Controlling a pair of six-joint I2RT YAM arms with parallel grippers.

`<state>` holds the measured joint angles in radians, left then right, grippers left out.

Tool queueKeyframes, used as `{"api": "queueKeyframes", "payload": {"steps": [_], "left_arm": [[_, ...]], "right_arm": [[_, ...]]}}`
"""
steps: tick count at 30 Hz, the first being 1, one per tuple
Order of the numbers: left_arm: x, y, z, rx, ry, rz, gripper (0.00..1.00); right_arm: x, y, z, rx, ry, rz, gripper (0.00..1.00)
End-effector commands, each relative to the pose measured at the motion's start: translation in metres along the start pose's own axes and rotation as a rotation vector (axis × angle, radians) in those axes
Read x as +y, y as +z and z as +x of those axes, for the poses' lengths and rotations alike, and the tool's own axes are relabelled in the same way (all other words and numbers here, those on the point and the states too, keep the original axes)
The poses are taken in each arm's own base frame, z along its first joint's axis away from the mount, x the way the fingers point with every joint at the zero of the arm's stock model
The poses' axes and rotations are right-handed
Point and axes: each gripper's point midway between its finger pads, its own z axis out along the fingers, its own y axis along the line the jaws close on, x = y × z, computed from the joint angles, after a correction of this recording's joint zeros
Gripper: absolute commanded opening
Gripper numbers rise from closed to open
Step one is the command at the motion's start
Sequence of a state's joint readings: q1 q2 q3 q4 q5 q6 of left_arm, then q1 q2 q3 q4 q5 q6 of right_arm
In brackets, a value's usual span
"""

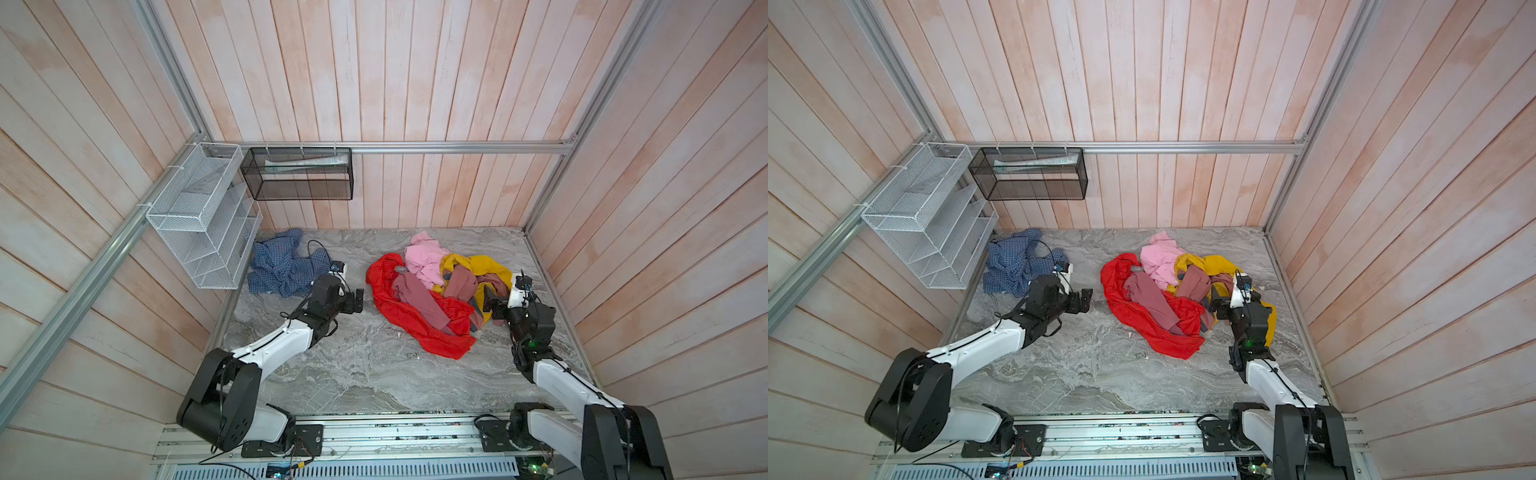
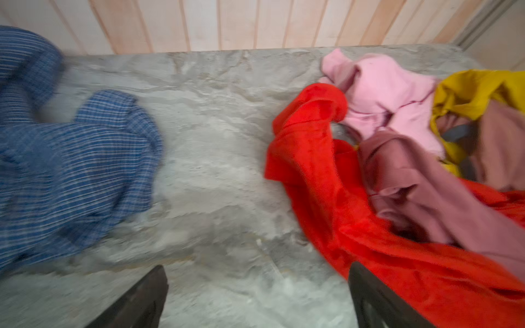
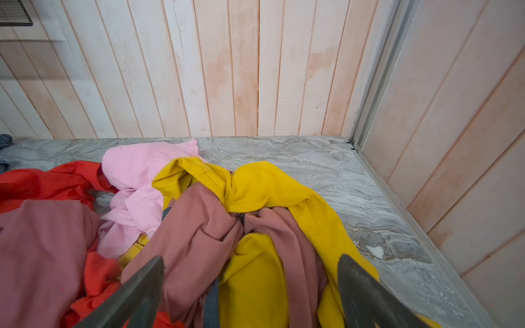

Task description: Pick out a specific cloth from the pile

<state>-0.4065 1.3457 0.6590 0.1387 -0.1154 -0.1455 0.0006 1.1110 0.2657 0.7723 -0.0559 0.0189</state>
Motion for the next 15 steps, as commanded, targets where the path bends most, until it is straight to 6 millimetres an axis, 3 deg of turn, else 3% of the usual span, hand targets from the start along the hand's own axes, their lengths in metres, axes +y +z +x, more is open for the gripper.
{"api": "queueKeyframes", "payload": {"steps": [1, 4, 7, 13, 15], "left_arm": [[0.043, -0.023, -0.008, -0.132, 0.065, -0.202, 1.0], [0.079, -0.047, -0.015, -0.237, -0.003, -0.315, 1.0], [0.09, -0.065, -0.019, -0.367, 0.045, -0.332, 1.0], [0.14, -0.057, 0.002, -0.433, -0.068, -0.371, 1.0], [0.146, -0.059, -0.004, -0.497, -0.066, -0.383, 1.0]], "right_arm": [[-0.012, 0.002, -0.007, -0.08, -0.014, 0.053, 0.95], [-0.019, 0.007, 0.012, -0.041, -0.012, 0.079, 0.95], [-0.028, 0.007, 0.021, -0.038, 0.018, 0.108, 0.94], [-0.04, 0.014, 0.022, -0.017, 0.04, 0.111, 0.92], [-0.038, 0.018, 0.021, -0.014, 0.047, 0.086, 0.91]]}}
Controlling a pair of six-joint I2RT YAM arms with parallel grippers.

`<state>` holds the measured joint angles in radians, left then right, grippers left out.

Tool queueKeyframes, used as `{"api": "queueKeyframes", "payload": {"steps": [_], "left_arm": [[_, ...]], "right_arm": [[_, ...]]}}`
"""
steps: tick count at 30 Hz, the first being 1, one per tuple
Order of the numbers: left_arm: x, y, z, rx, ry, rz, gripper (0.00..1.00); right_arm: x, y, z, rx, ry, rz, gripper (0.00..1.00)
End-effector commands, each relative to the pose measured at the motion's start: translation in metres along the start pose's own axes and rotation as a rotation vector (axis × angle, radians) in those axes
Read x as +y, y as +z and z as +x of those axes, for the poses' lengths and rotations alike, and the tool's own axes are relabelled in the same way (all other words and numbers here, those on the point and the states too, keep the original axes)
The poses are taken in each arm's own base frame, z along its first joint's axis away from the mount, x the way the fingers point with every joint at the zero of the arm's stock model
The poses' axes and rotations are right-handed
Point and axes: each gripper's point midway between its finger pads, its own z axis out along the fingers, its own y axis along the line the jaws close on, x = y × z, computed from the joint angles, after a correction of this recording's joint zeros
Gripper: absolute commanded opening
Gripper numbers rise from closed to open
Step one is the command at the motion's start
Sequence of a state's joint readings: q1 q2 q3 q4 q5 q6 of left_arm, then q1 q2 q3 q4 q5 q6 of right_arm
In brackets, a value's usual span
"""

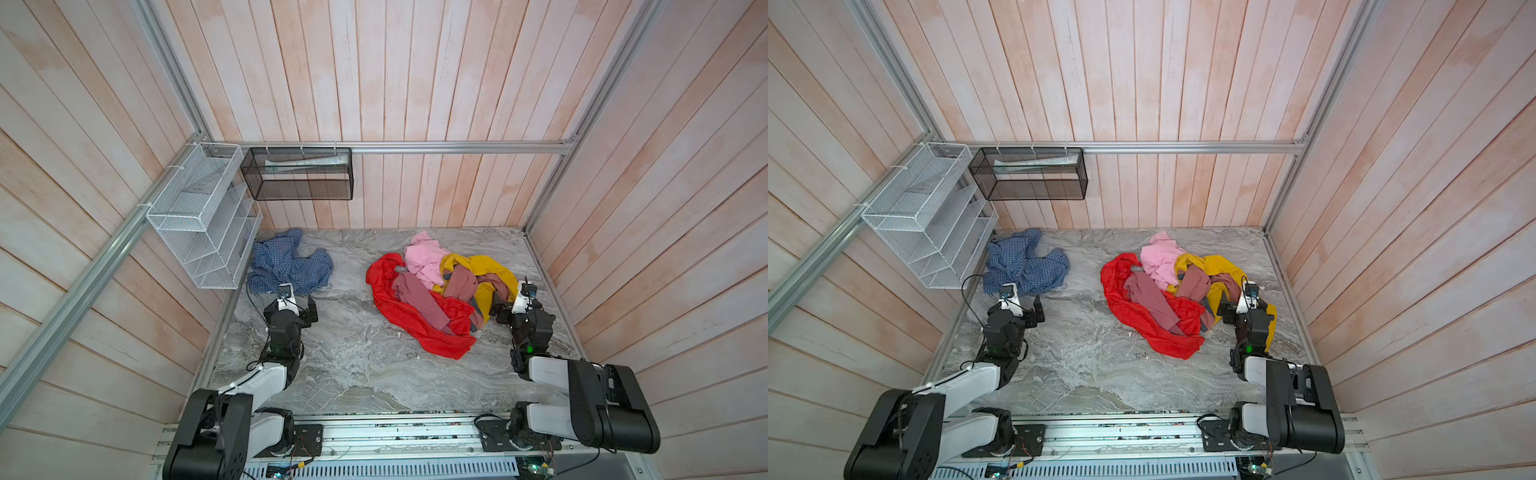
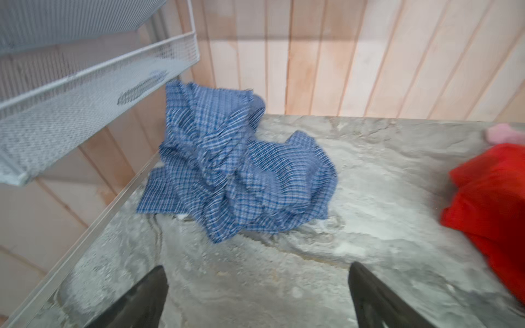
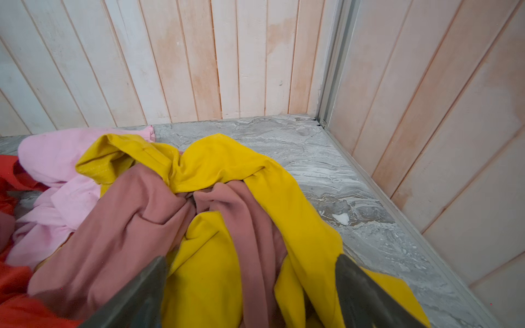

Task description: Pick out a specific cloth from the pile

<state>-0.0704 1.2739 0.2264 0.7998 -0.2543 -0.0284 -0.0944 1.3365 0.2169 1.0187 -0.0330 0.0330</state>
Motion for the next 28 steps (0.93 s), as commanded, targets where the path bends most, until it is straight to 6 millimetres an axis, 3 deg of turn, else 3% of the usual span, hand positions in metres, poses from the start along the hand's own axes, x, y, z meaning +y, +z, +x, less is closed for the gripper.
{"api": "queueKeyframes", "payload": {"steps": [1, 3, 6, 11, 28], "left_arm": [[-0.004, 0.001, -0.039, -0.202, -0.031, 0.064, 1.0], [-0.006, 0.015, -0.027, -0.138, -0.032, 0.089, 1.0], [-0.005, 0.019, -0.013, -0.158, -0.046, 0.091, 1.0], [-0.002, 0.032, -0.013, -0.12, -0.048, 0.063, 1.0], [-0.008, 0.033, -0.012, -0.097, -0.036, 0.095, 1.0]], "right_arm": [[0.007, 0.007, -0.013, -0.036, 0.013, -0.056, 0.91], [0.011, 0.003, -0.012, -0.072, 0.015, -0.079, 0.91], [0.011, 0.01, -0.002, -0.051, 0.015, -0.085, 0.91], [0.017, 0.015, 0.005, -0.043, -0.003, -0.103, 0.92], [0.017, 0.018, 0.005, -0.029, -0.008, -0.093, 0.96]]}}
